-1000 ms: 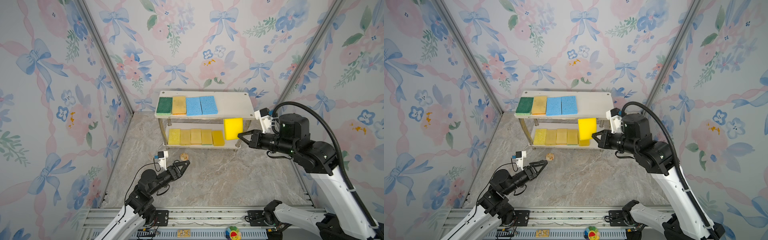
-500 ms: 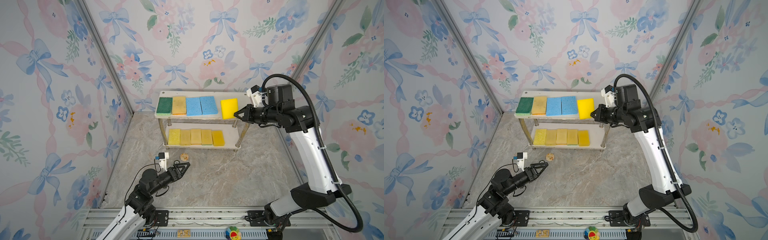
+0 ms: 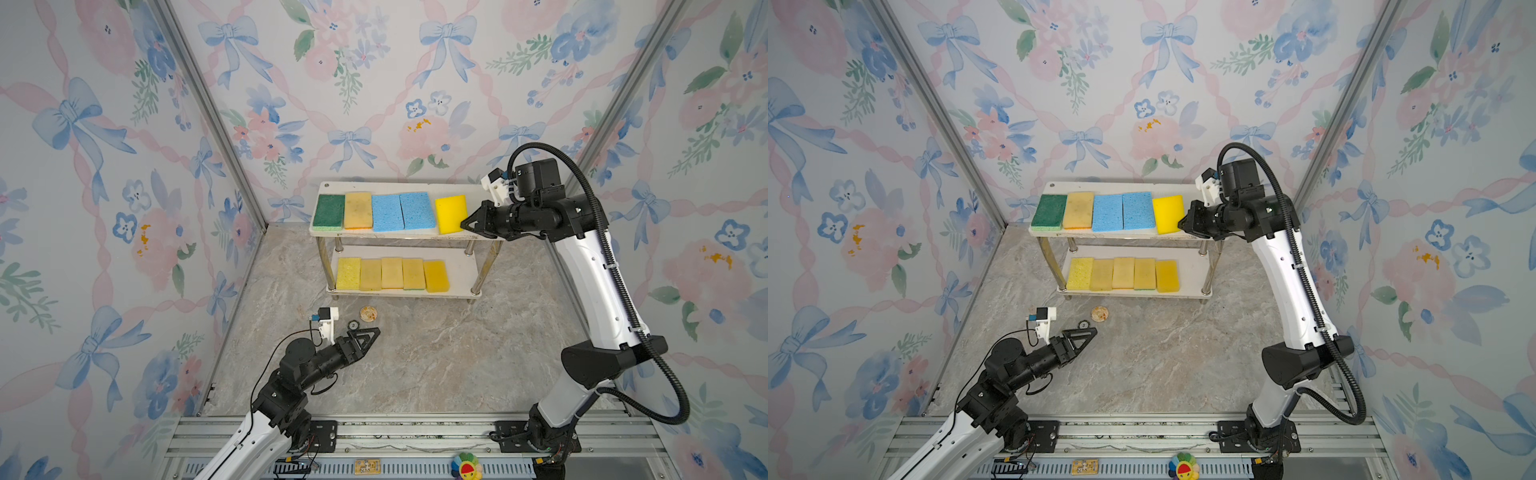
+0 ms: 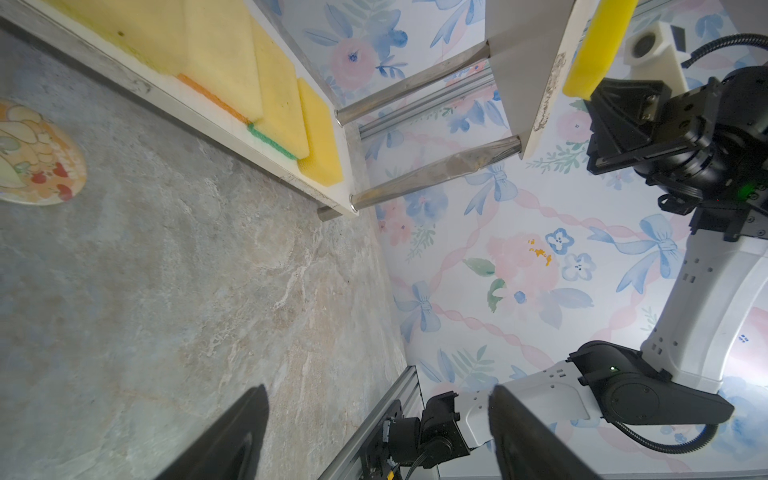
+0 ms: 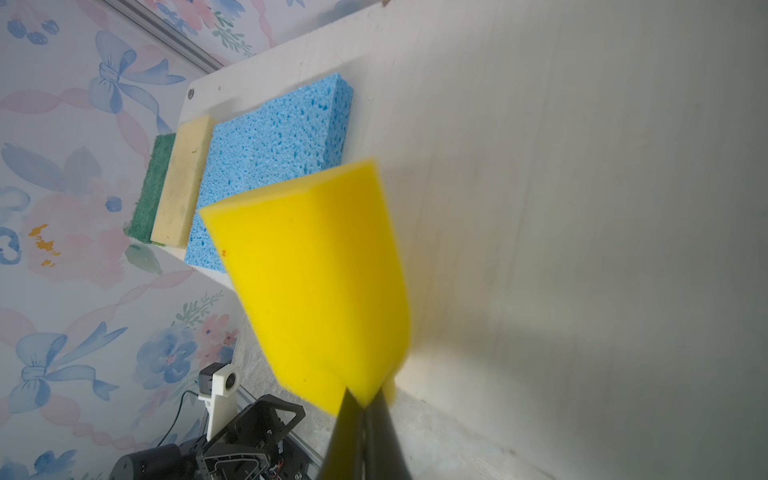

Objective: Place and organize the cleaning sponges onto the shelf
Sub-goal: 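Lower the bright yellow sponge onto the top shelf beside the blue sponges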

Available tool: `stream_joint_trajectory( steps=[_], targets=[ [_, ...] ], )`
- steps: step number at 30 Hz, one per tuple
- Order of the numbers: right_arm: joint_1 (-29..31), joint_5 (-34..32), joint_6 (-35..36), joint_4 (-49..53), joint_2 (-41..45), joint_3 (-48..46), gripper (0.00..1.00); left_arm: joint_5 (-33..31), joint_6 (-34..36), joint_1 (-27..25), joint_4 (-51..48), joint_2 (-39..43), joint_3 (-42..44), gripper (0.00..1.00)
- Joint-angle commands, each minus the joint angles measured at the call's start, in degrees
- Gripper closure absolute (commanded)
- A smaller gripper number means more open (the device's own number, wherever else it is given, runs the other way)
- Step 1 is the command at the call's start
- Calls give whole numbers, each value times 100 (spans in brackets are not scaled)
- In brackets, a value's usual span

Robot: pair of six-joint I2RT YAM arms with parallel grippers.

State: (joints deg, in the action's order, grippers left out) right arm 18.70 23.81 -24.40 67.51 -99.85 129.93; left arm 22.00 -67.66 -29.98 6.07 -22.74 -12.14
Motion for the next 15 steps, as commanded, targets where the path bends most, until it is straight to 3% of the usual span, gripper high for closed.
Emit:
stream_joint_trajectory(
  steps=[1,5,15],
  targets=[
    [-89,115,-15,37,-77,211,95,116,130,61,10,60,72,15],
    [-108,141,-21,35,-132,223,95,138,139,103,11,52,80,15],
    [-112,157,-108,-127,-92,12,72,182,122,150,9,65,115,15]
  ],
)
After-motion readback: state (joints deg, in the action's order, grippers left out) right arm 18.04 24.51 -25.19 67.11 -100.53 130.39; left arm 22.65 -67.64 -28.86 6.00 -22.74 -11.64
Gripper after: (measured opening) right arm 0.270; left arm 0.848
